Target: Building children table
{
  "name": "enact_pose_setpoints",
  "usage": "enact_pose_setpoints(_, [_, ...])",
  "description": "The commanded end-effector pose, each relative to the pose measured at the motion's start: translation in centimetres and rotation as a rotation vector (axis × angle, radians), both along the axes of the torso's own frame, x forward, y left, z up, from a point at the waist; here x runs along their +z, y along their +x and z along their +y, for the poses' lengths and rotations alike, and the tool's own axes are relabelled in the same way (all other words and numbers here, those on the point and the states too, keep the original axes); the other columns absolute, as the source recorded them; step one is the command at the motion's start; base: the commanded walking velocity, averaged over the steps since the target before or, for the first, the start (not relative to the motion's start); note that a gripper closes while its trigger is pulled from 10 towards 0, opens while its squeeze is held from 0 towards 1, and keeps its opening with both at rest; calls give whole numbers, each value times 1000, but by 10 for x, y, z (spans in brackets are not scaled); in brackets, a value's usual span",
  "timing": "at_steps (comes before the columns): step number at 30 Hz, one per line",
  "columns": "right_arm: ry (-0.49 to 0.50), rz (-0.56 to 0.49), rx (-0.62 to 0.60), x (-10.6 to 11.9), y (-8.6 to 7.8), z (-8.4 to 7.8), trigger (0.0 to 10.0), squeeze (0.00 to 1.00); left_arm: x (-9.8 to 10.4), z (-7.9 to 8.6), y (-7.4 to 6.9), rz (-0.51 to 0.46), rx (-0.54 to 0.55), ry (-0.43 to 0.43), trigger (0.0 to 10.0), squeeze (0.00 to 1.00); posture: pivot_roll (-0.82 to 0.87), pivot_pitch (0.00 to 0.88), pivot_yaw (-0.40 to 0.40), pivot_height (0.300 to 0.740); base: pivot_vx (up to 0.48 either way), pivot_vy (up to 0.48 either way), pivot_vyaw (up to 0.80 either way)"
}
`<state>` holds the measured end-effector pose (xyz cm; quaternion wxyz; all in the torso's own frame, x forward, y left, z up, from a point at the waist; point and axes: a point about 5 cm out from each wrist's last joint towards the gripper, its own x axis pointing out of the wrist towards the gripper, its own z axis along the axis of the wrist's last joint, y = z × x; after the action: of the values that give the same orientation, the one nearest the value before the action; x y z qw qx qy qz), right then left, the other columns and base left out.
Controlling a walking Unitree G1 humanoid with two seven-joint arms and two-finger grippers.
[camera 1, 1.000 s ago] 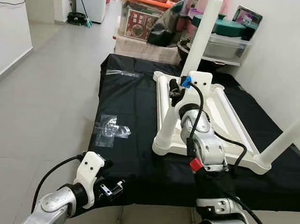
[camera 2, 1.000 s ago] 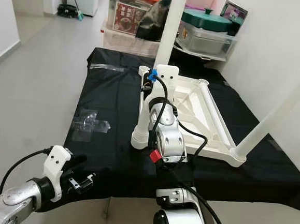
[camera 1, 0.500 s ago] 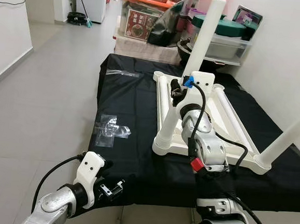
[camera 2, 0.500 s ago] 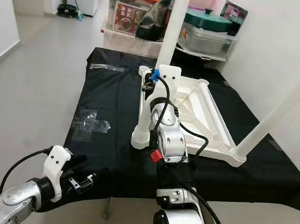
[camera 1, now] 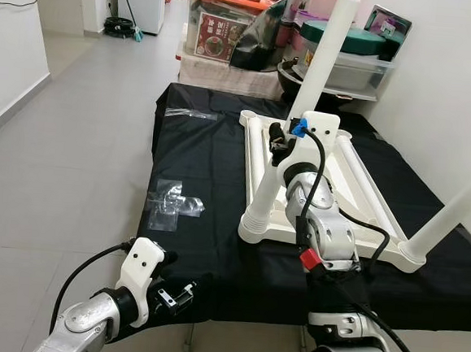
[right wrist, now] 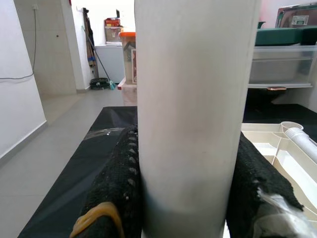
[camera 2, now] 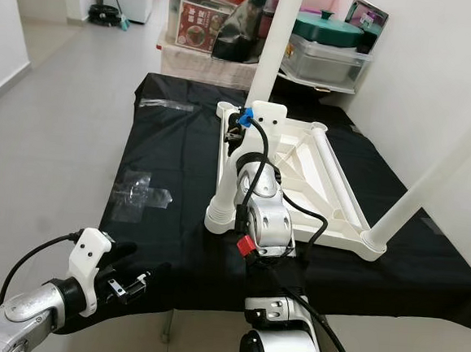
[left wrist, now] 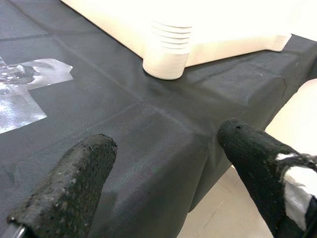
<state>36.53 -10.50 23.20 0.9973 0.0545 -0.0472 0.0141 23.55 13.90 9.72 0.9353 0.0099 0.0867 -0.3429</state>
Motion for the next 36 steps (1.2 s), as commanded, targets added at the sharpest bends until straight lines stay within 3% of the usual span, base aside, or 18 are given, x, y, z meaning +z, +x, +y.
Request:
enact_pose_setpoints(1, [2,146,-19,-35,-1,-5,10000,0,-3,-2,1,9,-13,12,10000,0,36,0,-142,740,0,0,0])
enact_pose_setpoints(36, [34,96,-31,-27,-9,-6,10000,0,-4,-1,4,5,-24,25,10000,0,32,0,-129,740,0,0,0])
